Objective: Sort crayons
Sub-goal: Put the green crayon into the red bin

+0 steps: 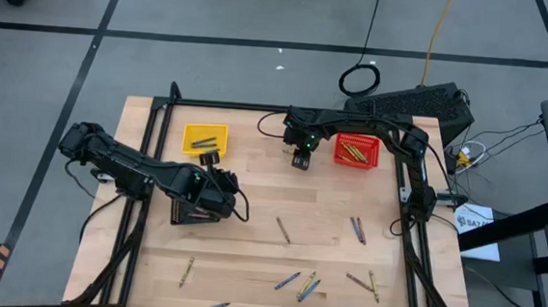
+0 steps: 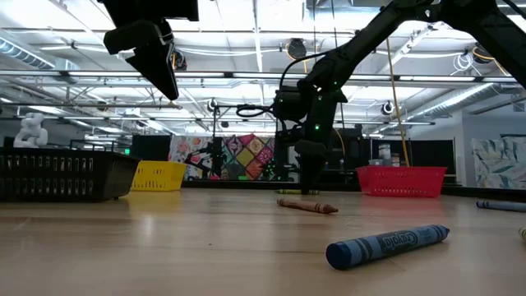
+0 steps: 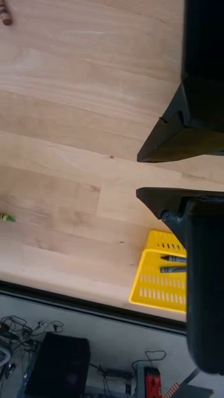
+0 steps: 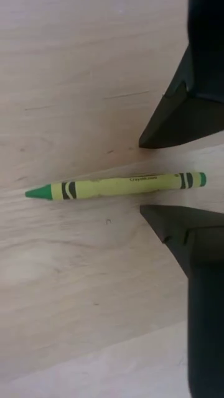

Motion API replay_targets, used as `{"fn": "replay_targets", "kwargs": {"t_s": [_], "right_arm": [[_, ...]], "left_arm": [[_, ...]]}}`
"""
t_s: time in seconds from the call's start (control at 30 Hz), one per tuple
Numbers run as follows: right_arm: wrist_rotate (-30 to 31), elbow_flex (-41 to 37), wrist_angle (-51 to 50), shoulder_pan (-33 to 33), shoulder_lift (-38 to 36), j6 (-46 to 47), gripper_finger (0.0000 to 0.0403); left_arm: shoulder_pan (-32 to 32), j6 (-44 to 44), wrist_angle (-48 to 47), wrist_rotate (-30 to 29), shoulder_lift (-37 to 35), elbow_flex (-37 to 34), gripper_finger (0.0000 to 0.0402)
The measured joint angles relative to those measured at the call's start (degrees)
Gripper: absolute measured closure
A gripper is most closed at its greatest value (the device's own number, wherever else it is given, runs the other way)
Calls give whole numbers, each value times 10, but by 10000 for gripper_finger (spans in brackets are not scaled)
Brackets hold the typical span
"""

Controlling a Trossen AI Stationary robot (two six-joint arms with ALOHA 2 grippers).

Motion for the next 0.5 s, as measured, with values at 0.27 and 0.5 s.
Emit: {"fn": "replay_targets", "kwargs": {"t_s": [0.27, 0.5], "right_arm": [[2, -1, -7, 0, 1, 25, 362], [2, -2, -9, 1, 2, 65, 393]], "left_arm": [[0, 0, 0, 0, 0, 0, 333], [0, 0, 0, 0, 0, 0, 333]]}}
